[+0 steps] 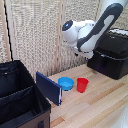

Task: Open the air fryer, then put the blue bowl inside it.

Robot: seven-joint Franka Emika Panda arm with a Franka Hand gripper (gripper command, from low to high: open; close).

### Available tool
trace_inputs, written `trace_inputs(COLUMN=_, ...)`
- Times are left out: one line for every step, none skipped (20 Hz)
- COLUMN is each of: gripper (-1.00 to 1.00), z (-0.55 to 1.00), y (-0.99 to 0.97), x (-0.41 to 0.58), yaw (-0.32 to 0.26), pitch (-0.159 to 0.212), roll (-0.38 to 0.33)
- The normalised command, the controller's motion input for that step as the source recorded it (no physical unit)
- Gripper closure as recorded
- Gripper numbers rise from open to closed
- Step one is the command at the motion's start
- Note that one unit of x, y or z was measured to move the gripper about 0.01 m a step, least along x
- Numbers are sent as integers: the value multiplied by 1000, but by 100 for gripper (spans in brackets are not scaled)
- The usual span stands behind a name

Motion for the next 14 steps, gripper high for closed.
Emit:
trace_inputs(gripper=-100, z=-263, y=-654, x=-20, yaw=124, pitch=-59, roll=-91)
trace_inputs(gripper=-100, z=-246, y=-651, x=-31, yaw=132, pitch=-61, roll=-92)
trace_inputs(gripper=-100, z=-246, y=-657, x=-29, yaw=139, pitch=-47, roll=-79)
trace_inputs(gripper=-100, z=-234, y=-674, x=-74, yaw=136, pitch=-38, roll=-76)
trace_inputs(gripper=-100, z=-226, y=-674, x=-129, yaw=131, pitch=-38, roll=-78)
trace_inputs(gripper=-100, z=-217, y=-666, x=-160, yaw=125, pitch=-26, roll=-78)
trace_inputs(gripper=-100, z=-217, y=-663, x=-189, yaw=118, pitch=-17, roll=-75)
trace_inputs(gripper=-100, z=-220, y=-666, x=-214, yaw=110, pitch=-4, roll=-63)
trace_inputs(gripper=-100, z=-209, y=-666, x=-209, yaw=108, pitch=0, roll=-58)
trace_inputs(gripper=-100, z=-206, y=-660, x=-211, yaw=104, pitch=0, roll=-56)
trace_inputs(gripper=-100, z=-194, y=-657, x=-229, yaw=97, pitch=0, roll=-54)
trace_inputs(gripper=-100, z=-180, y=-646, x=-217, yaw=93, pitch=0, roll=-51)
trace_inputs(gripper=-100, z=-191, y=-649, x=-220, yaw=81, pitch=0, roll=-35)
trace_inputs(gripper=-100, z=-169, y=-643, x=-211, yaw=75, pitch=0, roll=-30)
